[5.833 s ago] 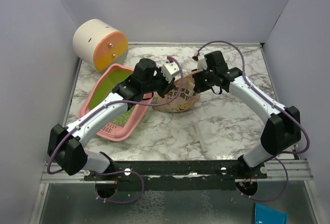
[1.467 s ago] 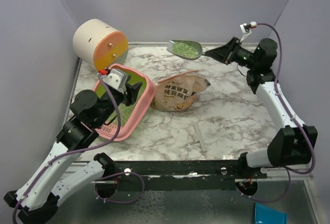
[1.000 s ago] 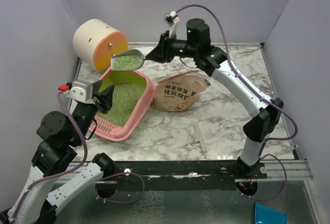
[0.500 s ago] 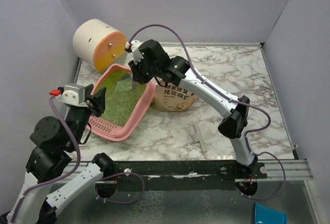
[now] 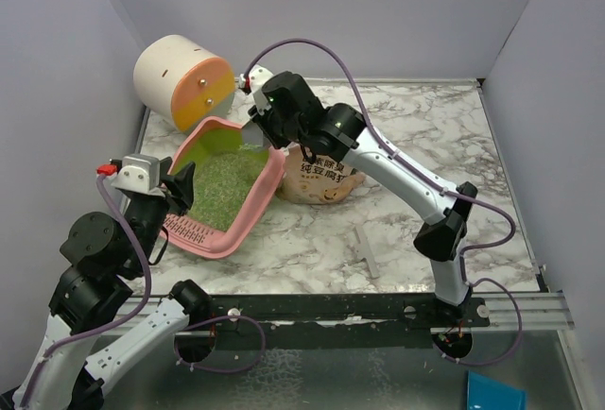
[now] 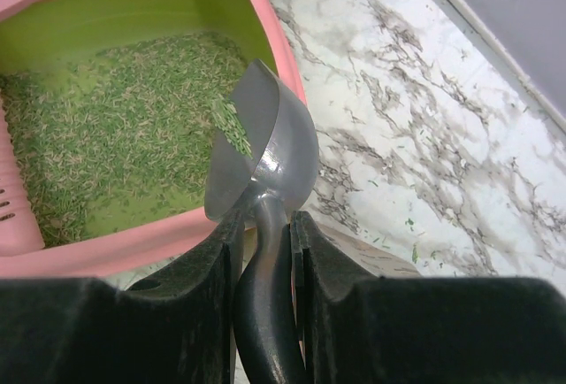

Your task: Fill the litter box with clean litter

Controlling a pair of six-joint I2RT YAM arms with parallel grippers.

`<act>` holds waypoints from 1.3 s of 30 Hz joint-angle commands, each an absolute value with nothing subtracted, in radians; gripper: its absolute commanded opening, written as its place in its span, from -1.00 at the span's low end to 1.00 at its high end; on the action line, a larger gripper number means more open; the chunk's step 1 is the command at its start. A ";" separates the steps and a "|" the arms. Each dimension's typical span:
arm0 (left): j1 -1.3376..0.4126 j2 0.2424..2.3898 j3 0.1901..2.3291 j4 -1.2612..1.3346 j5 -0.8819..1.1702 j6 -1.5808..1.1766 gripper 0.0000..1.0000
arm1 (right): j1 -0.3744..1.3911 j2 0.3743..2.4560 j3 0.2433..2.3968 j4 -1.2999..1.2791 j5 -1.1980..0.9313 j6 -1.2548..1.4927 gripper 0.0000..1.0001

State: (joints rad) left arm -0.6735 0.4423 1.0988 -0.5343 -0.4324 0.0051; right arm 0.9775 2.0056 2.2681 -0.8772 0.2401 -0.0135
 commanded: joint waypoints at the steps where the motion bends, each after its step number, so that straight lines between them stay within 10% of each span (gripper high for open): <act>1: -0.673 0.443 1.088 -0.535 -0.446 -0.003 -0.11 | 1.015 1.931 2.273 -0.842 0.321 -0.059 -0.99; 19: -0.673 0.493 1.069 -0.527 -0.393 -0.019 -0.08 | 0.993 1.810 2.210 -0.784 0.347 -0.068 -0.99; 27: -0.673 0.532 1.035 -0.451 -0.314 -0.048 -0.08 | 0.406 1.559 1.796 -0.538 -0.226 0.182 -0.99; 39: -0.673 0.643 1.023 -0.370 -0.248 -0.038 -0.05 | -0.189 1.238 1.075 -0.163 -0.330 0.515 -0.99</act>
